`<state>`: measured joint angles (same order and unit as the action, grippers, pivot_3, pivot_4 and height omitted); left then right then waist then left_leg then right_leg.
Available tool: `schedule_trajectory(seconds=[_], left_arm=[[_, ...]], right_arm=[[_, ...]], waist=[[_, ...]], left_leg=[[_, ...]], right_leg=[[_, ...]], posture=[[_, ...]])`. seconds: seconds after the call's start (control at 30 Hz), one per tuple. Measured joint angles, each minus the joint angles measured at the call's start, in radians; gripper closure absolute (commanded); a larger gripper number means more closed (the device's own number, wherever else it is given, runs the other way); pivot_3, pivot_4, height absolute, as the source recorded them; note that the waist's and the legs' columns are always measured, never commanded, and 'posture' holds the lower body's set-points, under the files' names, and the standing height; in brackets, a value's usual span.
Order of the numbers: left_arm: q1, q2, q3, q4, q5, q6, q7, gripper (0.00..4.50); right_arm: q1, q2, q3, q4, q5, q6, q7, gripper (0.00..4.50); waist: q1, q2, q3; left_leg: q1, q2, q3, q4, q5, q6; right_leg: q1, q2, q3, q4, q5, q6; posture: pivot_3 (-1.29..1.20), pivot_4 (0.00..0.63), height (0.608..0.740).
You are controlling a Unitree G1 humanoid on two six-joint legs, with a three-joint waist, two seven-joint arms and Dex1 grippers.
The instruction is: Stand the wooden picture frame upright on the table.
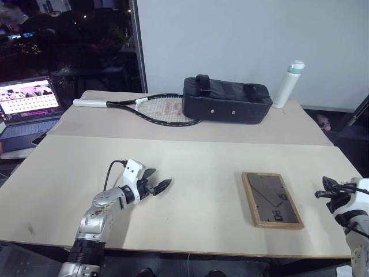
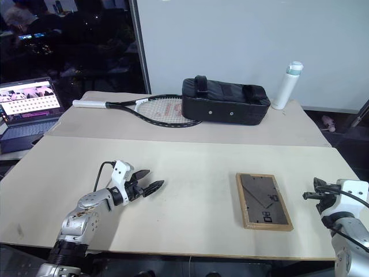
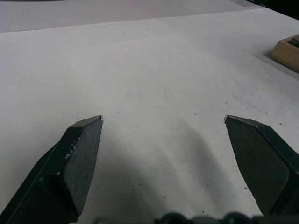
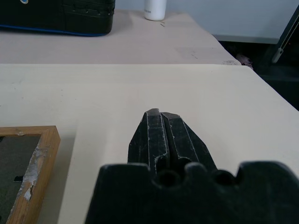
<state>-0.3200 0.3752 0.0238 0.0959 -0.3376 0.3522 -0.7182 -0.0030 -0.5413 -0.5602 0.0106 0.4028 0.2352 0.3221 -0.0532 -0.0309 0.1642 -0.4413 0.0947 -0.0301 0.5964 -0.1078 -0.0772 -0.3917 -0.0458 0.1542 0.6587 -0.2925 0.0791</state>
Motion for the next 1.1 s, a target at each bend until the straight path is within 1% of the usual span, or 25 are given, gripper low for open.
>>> schedule_trajectory(seconds=[0.07,0.1,0.13,0.17,0.2,0.23,0.27,0.3,0.33,0.4,0.43,0.47,0.5,0.57,0.7,0.77,0.9,0.97,1.1], left_arm=[[-0.002,0.003,0.000,-0.004,-0.006,0.018,-0.002,0.00],[-0.010,0.017,-0.007,-0.017,-0.024,0.061,-0.021,0.00],[-0.048,0.059,-0.032,-0.043,-0.060,0.138,-0.082,0.26],[-0.074,0.088,-0.040,-0.066,-0.075,0.166,-0.111,0.53],[-0.125,0.120,-0.047,-0.096,-0.093,0.204,-0.151,0.69],[-0.167,0.142,-0.061,-0.117,-0.096,0.227,-0.177,1.11],[-0.195,0.155,-0.070,-0.134,-0.097,0.239,-0.196,1.34],[-0.224,0.163,-0.097,-0.148,-0.096,0.254,-0.220,1.86],[-0.231,0.166,-0.119,-0.150,-0.095,0.265,-0.232,2.10],[-0.231,0.160,-0.169,-0.145,-0.092,0.292,-0.247,2.79],[-0.236,0.151,-0.205,-0.140,-0.090,0.313,-0.256,3.13],[-0.242,0.144,-0.220,-0.140,-0.089,0.321,-0.260,3.56],[-0.257,0.135,-0.244,-0.139,-0.084,0.329,-0.267,3.77],[-0.285,0.120,-0.272,-0.141,-0.078,0.330,-0.276,4.48],[-0.300,0.098,-0.355,-0.110,-0.006,0.307,-0.275,4.48],[-0.292,0.077,-0.381,-0.101,0.005,0.307,-0.275,4.48],[-0.278,0.071,-0.395,-0.102,0.017,0.307,-0.276,4.48],[-0.262,0.086,-0.394,-0.110,0.022,0.306,-0.276,4.48],[-0.191,0.152,-0.389,-0.119,0.042,0.302,-0.276,4.48]], right_arm=[[0.001,-0.002,0.000,0.000,-0.001,0.000,0.002,4.49],[0.010,-0.015,0.000,-0.001,-0.006,-0.001,0.013,4.49],[0.040,-0.067,0.001,-0.001,-0.026,-0.008,0.053,4.50],[0.050,-0.101,0.000,-0.001,-0.034,-0.011,0.071,4.50],[0.059,-0.144,-0.004,-0.001,-0.052,-0.021,0.094,4.50],[0.065,-0.180,-0.002,-0.001,-0.075,-0.028,0.109,4.50],[0.065,-0.202,-0.002,-0.001,-0.090,-0.034,0.117,4.50],[0.074,-0.237,0.010,0.003,-0.129,-0.043,0.128,4.50],[0.082,-0.257,0.025,0.011,-0.152,-0.045,0.134,4.50],[0.087,-0.271,0.048,0.037,-0.187,-0.048,0.143,4.50],[0.078,-0.271,0.065,0.059,-0.197,-0.047,0.150,4.50],[0.072,-0.272,0.078,0.065,-0.203,-0.045,0.155,4.50],[0.063,-0.281,0.101,0.072,-0.211,-0.035,0.168,4.50],[0.055,-0.302,0.144,0.074,-0.226,-0.016,0.198,4.50],[0.056,-0.325,0.202,0.076,-0.224,0.012,0.297,4.50],[0.059,-0.325,0.227,0.059,-0.219,0.030,0.346,4.50],[0.064,-0.324,0.262,0.006,-0.183,0.071,0.414,4.50],[0.063,-0.317,0.276,-0.025,-0.178,0.096,0.436,4.50],[0.036,-0.264,0.349,-0.084,-0.161,0.138,0.445,4.50]], waist=[[0.000,0.000,0.000],[0.000,0.000,0.001],[0.005,0.002,0.003],[0.007,0.002,0.003],[0.008,0.002,0.003],[0.008,0.002,0.003],[0.008,0.003,0.002],[0.007,0.004,0.001],[0.005,0.004,0.001],[0.001,0.003,0.001],[-0.002,0.003,0.002],[-0.004,0.003,0.002],[-0.005,0.003,0.002],[-0.006,0.003,0.002],[-0.009,0.003,0.002],[-0.010,0.003,0.002],[-0.014,0.003,0.002],[-0.015,0.003,0.002],[-0.020,0.003,0.002]], left_leg=[[0.000,0.000,0.000,0.000,0.000,0.000],[-0.001,0.000,0.000,0.000,0.000,0.000],[-0.004,0.000,0.000,0.001,0.000,0.000],[-0.007,-0.001,0.000,0.001,0.000,0.000],[-0.007,-0.001,0.000,0.001,0.000,0.000],[-0.005,-0.001,0.000,0.001,0.000,0.000],[-0.004,-0.001,0.000,0.001,0.000,0.000],[-0.001,-0.001,0.000,0.000,0.000,0.001],[0.000,-0.001,0.000,0.000,-0.001,0.001],[-0.001,-0.001,0.000,-0.002,-0.001,0.001],[-0.001,-0.001,0.000,-0.002,-0.001,0.002],[-0.001,-0.001,0.000,-0.002,-0.001,0.002],[-0.001,-0.001,0.000,-0.002,-0.001,0.002],[-0.001,-0.001,0.000,-0.002,-0.001,0.002],[-0.001,-0.001,0.000,-0.002,-0.001,0.002],[-0.001,-0.001,0.000,-0.002,-0.001,0.002],[-0.001,-0.001,0.000,-0.002,-0.001,0.002],[-0.001,-0.001,0.000,-0.002,-0.001,0.002],[0.000,-0.001,-0.001,-0.002,-0.001,0.002]], right_leg=[[0.000,0.000,0.000,0.000,0.000,0.000],[-0.001,0.000,0.000,0.001,0.000,0.000],[-0.003,0.000,0.000,0.001,0.000,0.000],[-0.006,0.000,0.000,0.001,0.000,0.000],[-0.006,0.000,0.000,0.001,0.000,0.000],[-0.004,0.000,0.000,-0.001,0.000,0.000],[-0.002,0.000,0.000,-0.002,0.000,0.000],[0.002,0.000,0.000,-0.003,-0.001,0.000],[0.002,0.000,0.000,-0.004,-0.001,0.000],[0.001,0.000,0.000,-0.003,-0.001,0.000],[0.001,0.000,0.000,-0.003,0.000,0.003],[0.001,0.000,0.000,-0.003,0.000,0.004],[0.000,0.000,0.000,-0.003,0.001,0.004],[0.001,0.000,0.000,-0.003,0.001,0.004],[0.001,0.000,0.000,-0.003,0.001,0.004],[0.001,0.000,0.000,-0.003,0.001,0.005],[0.001,0.000,0.000,-0.002,0.001,0.005],[0.001,0.000,0.000,-0.002,0.001,0.005],[0.000,0.000,0.000,-0.001,0.000,0.004]], posture=[[0.00,0.150,0.705],[0.00,0.150,0.705],[0.00,0.150,0.705],[0.00,0.150,0.705],[0.00,0.150,0.705],[0.00,0.150,0.705],[0.00,0.150,0.705],[0.00,0.150,0.705],[0.00,0.150,0.705],[0.00,0.150,0.705],[0.00,0.150,0.705],[0.00,0.150,0.705],[0.00,0.150,0.705],[0.00,0.150,0.705],[0.00,0.150,0.705],[0.00,0.150,0.705],[0.00,0.150,0.705],[0.00,0.150,0.705],[0.00,0.150,0.705]])
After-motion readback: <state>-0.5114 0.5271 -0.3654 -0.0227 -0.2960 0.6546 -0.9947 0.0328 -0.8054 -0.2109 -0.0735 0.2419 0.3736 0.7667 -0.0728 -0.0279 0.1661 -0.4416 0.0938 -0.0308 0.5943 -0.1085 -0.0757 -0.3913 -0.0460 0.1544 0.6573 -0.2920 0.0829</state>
